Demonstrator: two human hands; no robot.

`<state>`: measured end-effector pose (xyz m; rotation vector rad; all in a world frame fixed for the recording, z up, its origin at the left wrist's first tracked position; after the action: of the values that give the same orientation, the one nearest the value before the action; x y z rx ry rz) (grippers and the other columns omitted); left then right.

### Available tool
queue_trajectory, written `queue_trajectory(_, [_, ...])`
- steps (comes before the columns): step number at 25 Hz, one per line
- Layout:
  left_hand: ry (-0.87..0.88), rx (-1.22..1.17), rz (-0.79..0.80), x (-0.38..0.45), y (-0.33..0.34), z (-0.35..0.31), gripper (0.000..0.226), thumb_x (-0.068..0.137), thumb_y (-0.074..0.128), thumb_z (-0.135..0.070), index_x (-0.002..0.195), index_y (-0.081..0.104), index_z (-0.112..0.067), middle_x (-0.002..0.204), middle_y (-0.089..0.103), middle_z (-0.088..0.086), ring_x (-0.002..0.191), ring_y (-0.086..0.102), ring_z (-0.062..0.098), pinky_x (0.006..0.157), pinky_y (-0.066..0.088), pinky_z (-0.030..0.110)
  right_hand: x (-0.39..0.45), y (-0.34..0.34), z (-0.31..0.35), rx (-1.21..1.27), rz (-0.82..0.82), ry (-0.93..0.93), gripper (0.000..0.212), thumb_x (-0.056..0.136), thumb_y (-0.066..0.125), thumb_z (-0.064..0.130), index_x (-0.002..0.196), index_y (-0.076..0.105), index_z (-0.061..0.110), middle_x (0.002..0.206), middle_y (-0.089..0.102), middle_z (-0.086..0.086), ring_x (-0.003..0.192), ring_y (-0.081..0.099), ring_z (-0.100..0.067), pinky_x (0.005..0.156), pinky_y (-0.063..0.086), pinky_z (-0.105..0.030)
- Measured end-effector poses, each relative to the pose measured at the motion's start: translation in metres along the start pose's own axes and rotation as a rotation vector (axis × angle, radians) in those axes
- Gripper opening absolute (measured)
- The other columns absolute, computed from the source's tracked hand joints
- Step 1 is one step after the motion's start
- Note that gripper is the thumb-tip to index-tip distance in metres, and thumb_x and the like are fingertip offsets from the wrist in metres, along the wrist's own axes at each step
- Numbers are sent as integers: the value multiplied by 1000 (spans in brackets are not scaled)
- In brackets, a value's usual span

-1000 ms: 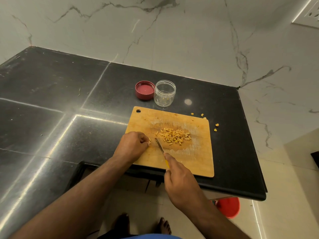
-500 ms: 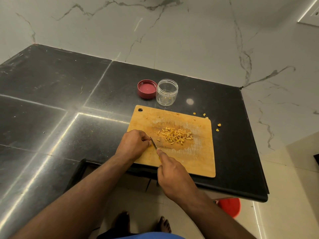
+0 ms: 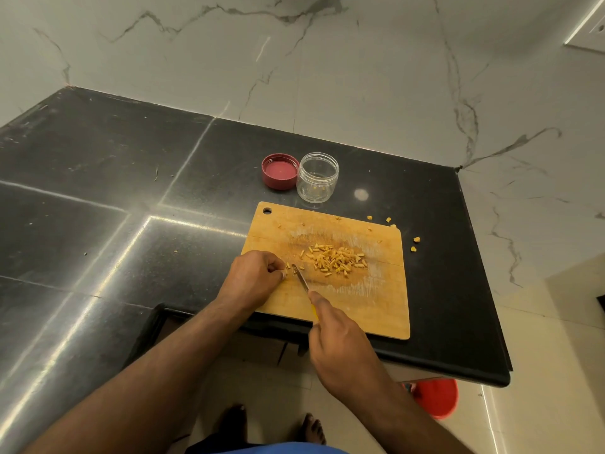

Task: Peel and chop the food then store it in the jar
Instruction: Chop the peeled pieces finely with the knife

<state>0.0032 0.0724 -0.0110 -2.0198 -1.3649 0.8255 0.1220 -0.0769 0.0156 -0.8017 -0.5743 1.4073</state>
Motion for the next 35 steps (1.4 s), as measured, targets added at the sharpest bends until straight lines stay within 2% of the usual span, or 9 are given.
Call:
queue_trajectory(4, [-19, -20, -9, 1, 0, 1, 12, 90, 72, -25, 100, 77, -22, 96, 72, -8, 85, 60, 5, 67, 43, 21, 8, 5, 7, -19, 22, -16, 53, 103, 35, 23, 155, 23, 25, 131, 55, 0, 109, 52, -12, 93, 45, -28])
queue_trajectory(9, [-28, -37, 7, 4, -1, 1, 11, 89, 72, -24, 99, 78, -22, 96, 73, -8, 85, 60, 5, 60, 39, 16, 22, 9, 8, -53, 53, -7, 53, 102, 35, 22, 154, 25, 24, 131, 56, -5, 110, 54, -18, 92, 45, -33])
queue_trajectory(13, [-21, -20, 0, 5, -1, 1, 10, 90, 72, -24, 97, 78, -22, 95, 73, -8, 82, 58, 4, 57, 36, 12, 16, 9, 7, -25, 63, 2, 53, 103, 35, 24, 154, 24, 25, 124, 58, -2, 101, 53, -13, 82, 41, -27])
queue_trajectory(15, [-14, -15, -2, 5, 0, 0, 10, 90, 72, -25, 97, 78, -22, 95, 72, -8, 83, 59, 5, 59, 39, 15, 4, 8, 5, 5, 69, 9, 52, 103, 35, 24, 154, 24, 26, 121, 57, 1, 99, 52, -10, 81, 41, -24])
queue_trajectory(20, [3, -19, 1, 5, 1, 3, 17, 89, 72, -29, 105, 78, -23, 104, 74, -9, 90, 61, 4, 75, 46, 21, -5, -4, 1, 38, -8, 16, 52, 103, 37, 24, 154, 24, 26, 124, 56, 5, 102, 53, -9, 87, 46, -24])
queue_trajectory(25, [10, -13, -15, 2, 0, 6, 20, 90, 72, -28, 109, 77, -22, 107, 73, -9, 88, 59, 2, 74, 44, 19, 0, -2, 3, 43, 20, 21, 53, 103, 36, 25, 155, 24, 25, 129, 55, 3, 103, 51, -6, 82, 38, -19])
queue_trajectory(28, [-1, -4, -27, 1, 0, 6, 14, 90, 72, -28, 102, 78, -24, 98, 73, -10, 81, 59, 1, 64, 42, 16, 6, 1, 7, 9, 38, 5, 53, 103, 36, 24, 155, 23, 25, 127, 56, 0, 102, 51, -9, 83, 40, -22])
queue_trajectory(31, [0, 12, -23, 3, 0, 4, 9, 89, 71, -26, 95, 77, -26, 92, 72, -11, 76, 58, 1, 58, 39, 13, 15, 5, 11, -36, 52, -4, 53, 103, 34, 25, 155, 22, 25, 131, 55, -2, 109, 53, -15, 93, 46, -32])
queue_trajectory(35, [2, 28, -11, 5, 0, 2, 7, 88, 70, -24, 88, 76, -27, 85, 70, -13, 72, 57, 1, 54, 36, 14, 18, 10, 15, -103, 75, 10, 54, 103, 33, 23, 155, 18, 24, 122, 56, -5, 100, 56, -20, 85, 48, -36])
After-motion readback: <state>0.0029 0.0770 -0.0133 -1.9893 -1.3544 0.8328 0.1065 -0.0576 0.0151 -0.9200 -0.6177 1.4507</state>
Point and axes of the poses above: each hand's wrist, its own x-axis towards the middle knuckle, its own y-axis out of the palm, z = x × y, the point moved 6 cm from there along x, towards the middle knuckle
